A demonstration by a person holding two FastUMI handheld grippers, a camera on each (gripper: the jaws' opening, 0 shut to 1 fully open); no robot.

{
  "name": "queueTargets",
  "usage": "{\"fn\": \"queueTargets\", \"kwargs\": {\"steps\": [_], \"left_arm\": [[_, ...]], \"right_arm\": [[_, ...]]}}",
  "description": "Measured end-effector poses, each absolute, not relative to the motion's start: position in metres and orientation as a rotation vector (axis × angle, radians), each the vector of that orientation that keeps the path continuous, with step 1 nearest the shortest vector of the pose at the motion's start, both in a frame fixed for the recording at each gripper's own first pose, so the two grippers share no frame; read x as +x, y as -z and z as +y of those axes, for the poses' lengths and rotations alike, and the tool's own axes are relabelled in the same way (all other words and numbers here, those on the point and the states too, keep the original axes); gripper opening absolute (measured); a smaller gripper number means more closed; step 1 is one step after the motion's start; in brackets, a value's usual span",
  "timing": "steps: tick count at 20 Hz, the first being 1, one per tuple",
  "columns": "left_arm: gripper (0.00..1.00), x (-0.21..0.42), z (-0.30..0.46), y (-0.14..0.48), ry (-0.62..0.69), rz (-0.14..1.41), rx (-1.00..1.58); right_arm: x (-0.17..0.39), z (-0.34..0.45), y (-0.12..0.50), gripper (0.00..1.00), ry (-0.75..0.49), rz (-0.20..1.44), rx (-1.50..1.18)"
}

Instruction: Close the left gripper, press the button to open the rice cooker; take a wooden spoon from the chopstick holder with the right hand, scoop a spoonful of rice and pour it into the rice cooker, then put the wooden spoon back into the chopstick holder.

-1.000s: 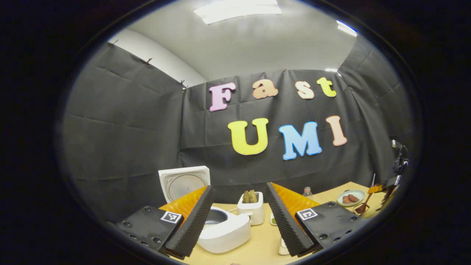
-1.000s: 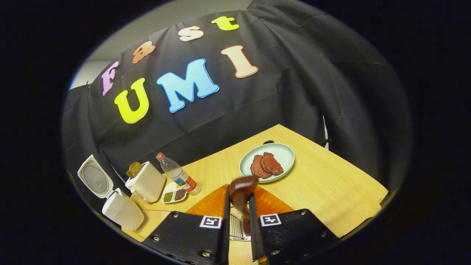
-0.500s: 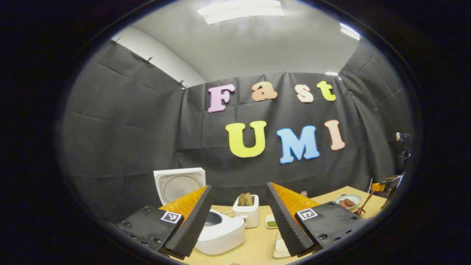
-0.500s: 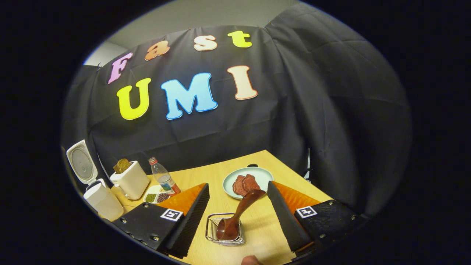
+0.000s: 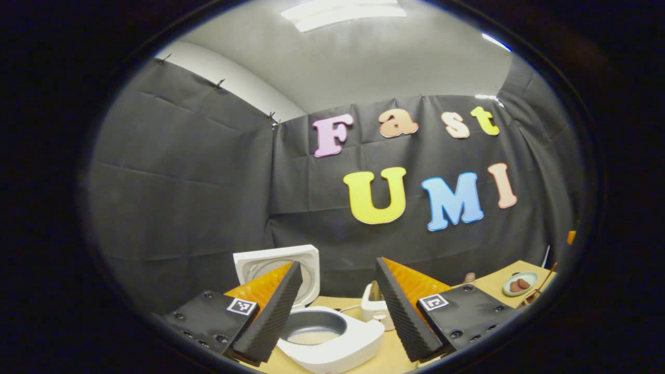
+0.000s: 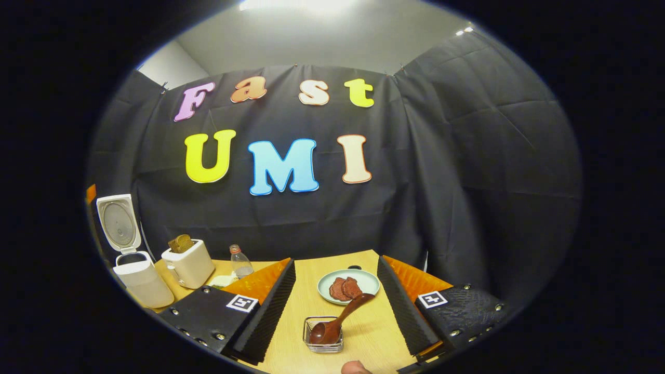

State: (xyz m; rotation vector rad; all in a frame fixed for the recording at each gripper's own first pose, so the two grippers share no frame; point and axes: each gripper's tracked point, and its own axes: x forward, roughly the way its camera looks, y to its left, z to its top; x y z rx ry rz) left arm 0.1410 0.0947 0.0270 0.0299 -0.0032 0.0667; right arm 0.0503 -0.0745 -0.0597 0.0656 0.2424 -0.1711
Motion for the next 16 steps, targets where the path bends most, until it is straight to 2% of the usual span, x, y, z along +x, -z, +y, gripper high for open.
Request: {"fn": "queueTargets", "kwargs": {"steps": [8, 16], "left_arm": [[0.98, 0.219, 0.169, -0.028, -0.136, -0.032, 0.037], [0.98, 0.303, 0.219, -0.029, -0.181, -0.078, 0.074]], "right_arm": [[0.035, -0.041, 0.035, 0.96, 0.23, 0.18, 0.022], [0.015, -0.008, 0.04, 0.96, 0.279, 0.182, 0.001]]}}
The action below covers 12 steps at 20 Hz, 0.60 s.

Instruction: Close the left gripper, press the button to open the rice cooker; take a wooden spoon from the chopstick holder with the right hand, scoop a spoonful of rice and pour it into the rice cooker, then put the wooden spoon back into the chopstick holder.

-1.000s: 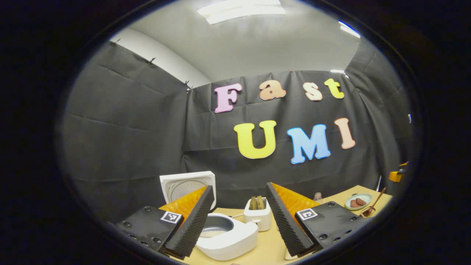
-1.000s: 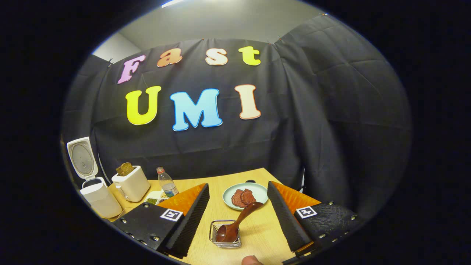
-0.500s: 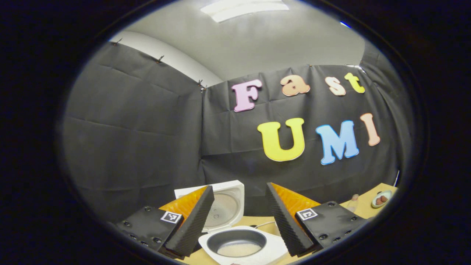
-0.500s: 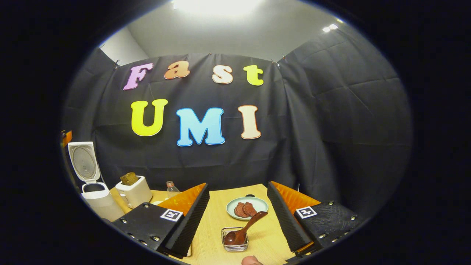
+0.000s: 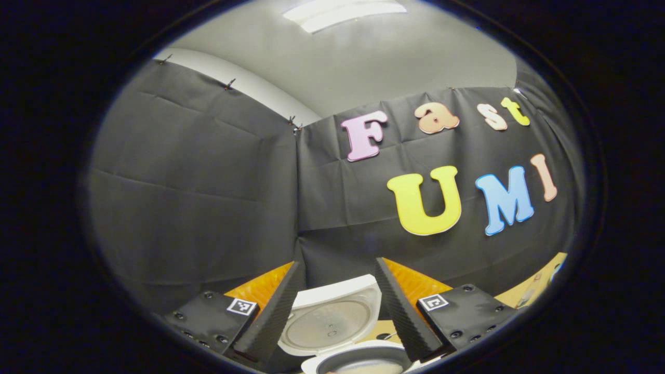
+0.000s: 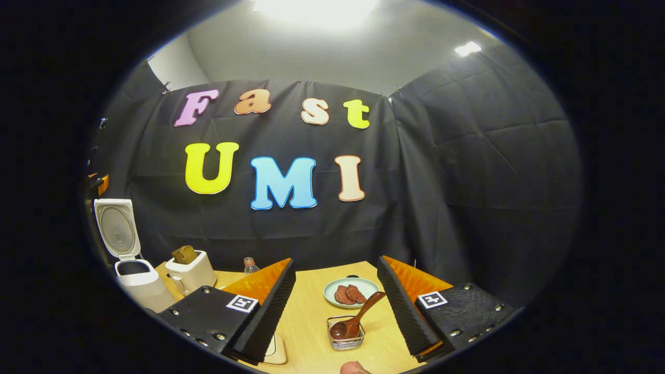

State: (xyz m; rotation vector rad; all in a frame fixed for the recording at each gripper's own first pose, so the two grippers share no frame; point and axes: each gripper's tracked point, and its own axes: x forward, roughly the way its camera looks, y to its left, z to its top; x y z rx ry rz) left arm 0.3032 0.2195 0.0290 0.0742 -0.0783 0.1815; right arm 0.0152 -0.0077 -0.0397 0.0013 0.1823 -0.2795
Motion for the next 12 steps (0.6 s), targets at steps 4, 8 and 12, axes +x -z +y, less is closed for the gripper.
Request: {"fn": "queueTargets", "kwargs": {"steps": [4, 8, 12], "left_arm": [[0.97, 0.345, 0.241, -0.014, -0.212, -0.055, 0.027], [0.97, 0.387, 0.263, 0.005, -0.254, -0.01, 0.019], [0.97, 0.42, 0.277, 0.022, -0.282, 0.042, 0.03]], "right_arm": [[0.006, -0.004, 0.044, 0.96, 0.305, 0.209, -0.014], [-0.002, -0.007, 0.049, 0.96, 0.322, 0.229, -0.044], [-0.011, -0.012, 0.052, 0.95, 0.345, 0.24, -0.07]]}}
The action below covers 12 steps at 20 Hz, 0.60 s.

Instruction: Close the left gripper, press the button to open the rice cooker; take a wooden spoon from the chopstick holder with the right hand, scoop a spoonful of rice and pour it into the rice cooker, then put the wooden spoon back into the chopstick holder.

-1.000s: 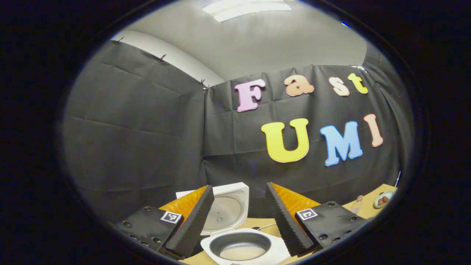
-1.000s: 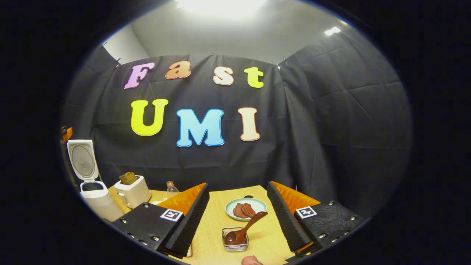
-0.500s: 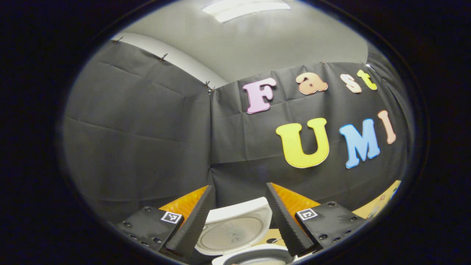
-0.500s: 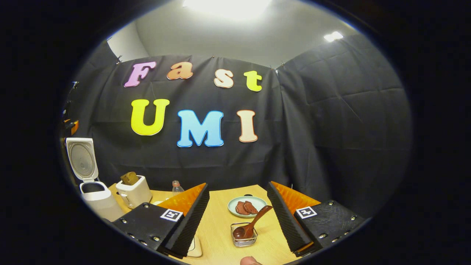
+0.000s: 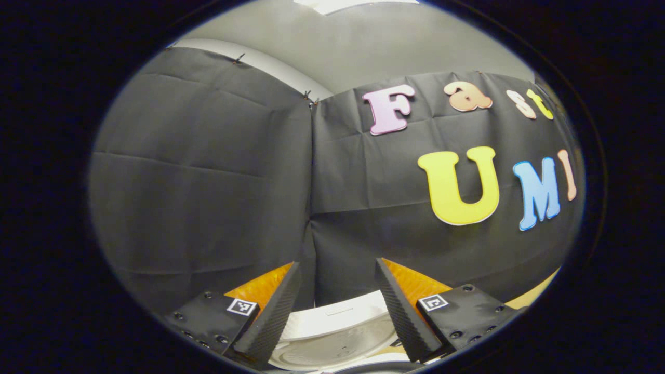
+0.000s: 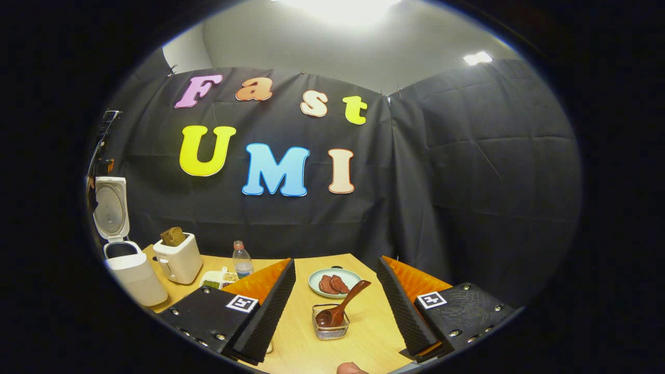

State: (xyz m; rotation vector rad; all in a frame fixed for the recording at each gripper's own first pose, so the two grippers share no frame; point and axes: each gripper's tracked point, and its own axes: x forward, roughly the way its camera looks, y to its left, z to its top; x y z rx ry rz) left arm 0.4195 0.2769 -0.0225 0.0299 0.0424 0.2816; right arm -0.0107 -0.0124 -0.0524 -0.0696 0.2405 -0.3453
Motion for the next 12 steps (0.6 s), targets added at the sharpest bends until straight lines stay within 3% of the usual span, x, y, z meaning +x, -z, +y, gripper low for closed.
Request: {"fn": "queueTargets", "kwargs": {"steps": [6, 7, 11, 12], "left_arm": [[0.97, 0.435, 0.3, 0.063, -0.326, 0.175, 0.006], [1.0, 0.436, 0.301, 0.061, -0.319, 0.161, 0.003], [0.94, 0.429, 0.297, 0.062, -0.304, 0.201, -0.014], [0.97, 0.428, 0.295, 0.061, -0.299, 0.208, -0.022]], "right_arm": [[-0.01, -0.008, 0.052, 0.99, 0.327, 0.22, -0.056], [-0.01, -0.007, 0.052, 0.99, 0.319, 0.221, -0.061], [-0.008, -0.004, 0.049, 0.99, 0.29, 0.197, -0.035], [-0.007, -0.003, 0.051, 0.98, 0.279, 0.199, -0.026]]}}
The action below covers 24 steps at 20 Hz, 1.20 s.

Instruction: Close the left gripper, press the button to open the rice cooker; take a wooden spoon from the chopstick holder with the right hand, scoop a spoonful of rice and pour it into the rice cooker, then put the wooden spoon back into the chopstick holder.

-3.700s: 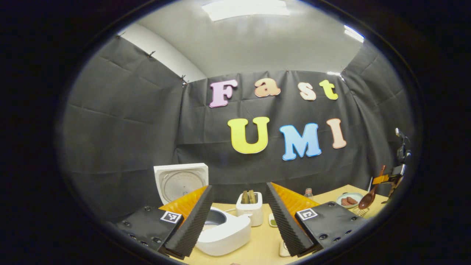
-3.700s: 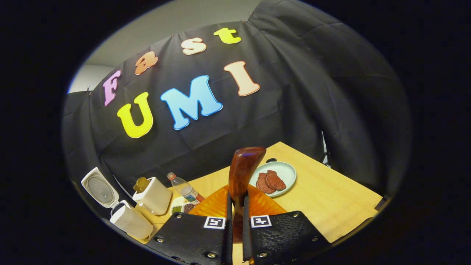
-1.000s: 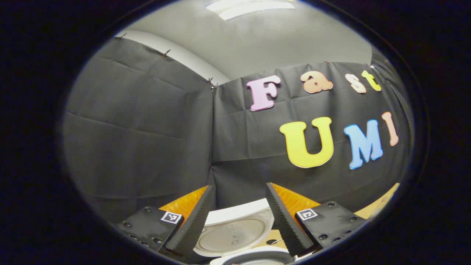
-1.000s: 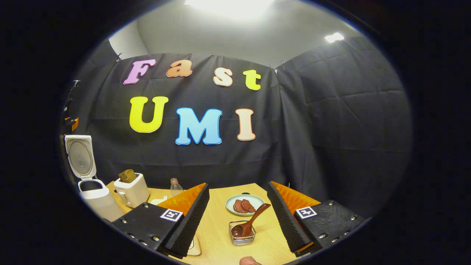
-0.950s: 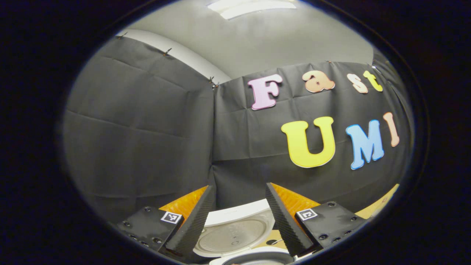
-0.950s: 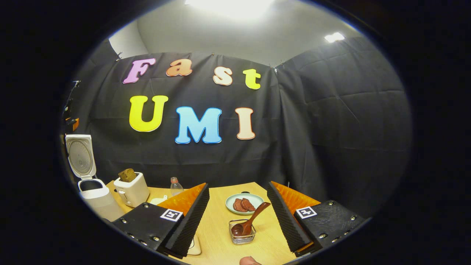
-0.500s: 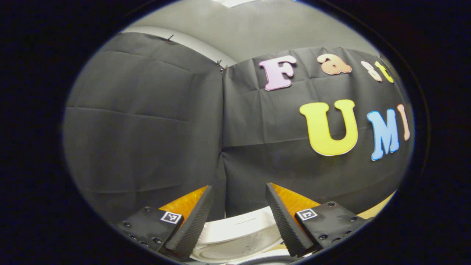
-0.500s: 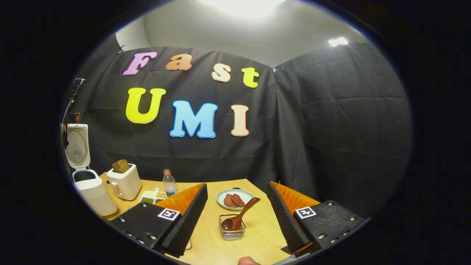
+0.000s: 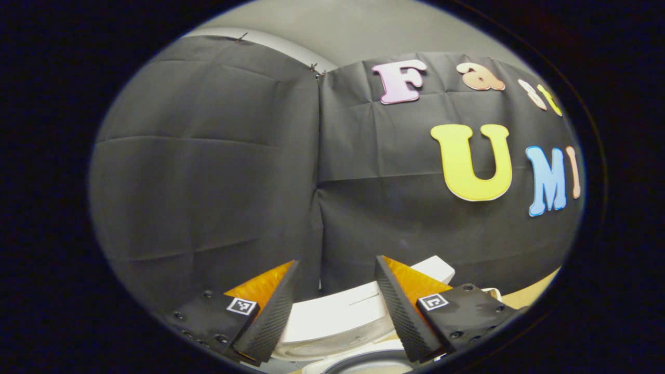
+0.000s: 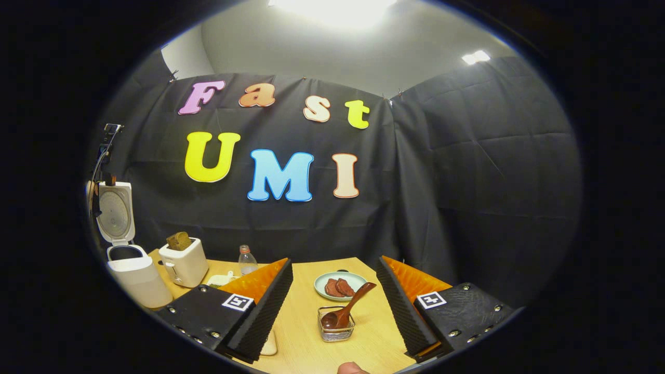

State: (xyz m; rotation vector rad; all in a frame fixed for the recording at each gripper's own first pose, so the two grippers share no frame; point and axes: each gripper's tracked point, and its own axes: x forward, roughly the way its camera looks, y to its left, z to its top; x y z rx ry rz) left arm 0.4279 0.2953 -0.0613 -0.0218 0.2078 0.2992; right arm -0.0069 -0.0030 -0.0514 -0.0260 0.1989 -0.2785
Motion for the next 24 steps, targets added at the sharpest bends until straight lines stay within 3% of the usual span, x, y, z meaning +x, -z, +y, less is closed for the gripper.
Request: {"fn": "queueTargets", "kwargs": {"steps": [16, 17, 19, 20, 21, 23, 24], "left_arm": [[0.97, 0.426, 0.294, 0.07, -0.263, 0.276, -0.021], [0.91, 0.425, 0.294, 0.07, -0.261, 0.29, -0.014], [0.98, 0.424, 0.292, 0.071, -0.247, 0.323, -0.012], [0.92, 0.424, 0.292, 0.071, -0.24, 0.339, -0.012], [0.96, 0.423, 0.292, 0.071, -0.238, 0.349, -0.009], [0.92, 0.422, 0.291, 0.07, -0.234, 0.361, -0.005], [0.95, 0.425, 0.292, 0.069, -0.233, 0.366, -0.001]], "right_arm": [[-0.005, -0.061, 0.042, 0.99, 0.183, 0.199, -0.02], [-0.006, -0.063, 0.044, 0.99, 0.178, 0.203, -0.014], [-0.007, -0.069, 0.049, 0.99, 0.171, 0.212, -0.012], [-0.008, -0.07, 0.052, 0.99, 0.165, 0.221, -0.011], [-0.008, -0.07, 0.054, 0.99, 0.159, 0.228, -0.011], [-0.008, -0.072, 0.055, 0.99, 0.147, 0.23, -0.016], [-0.008, -0.072, 0.056, 0.99, 0.14, 0.231, -0.02]]}}
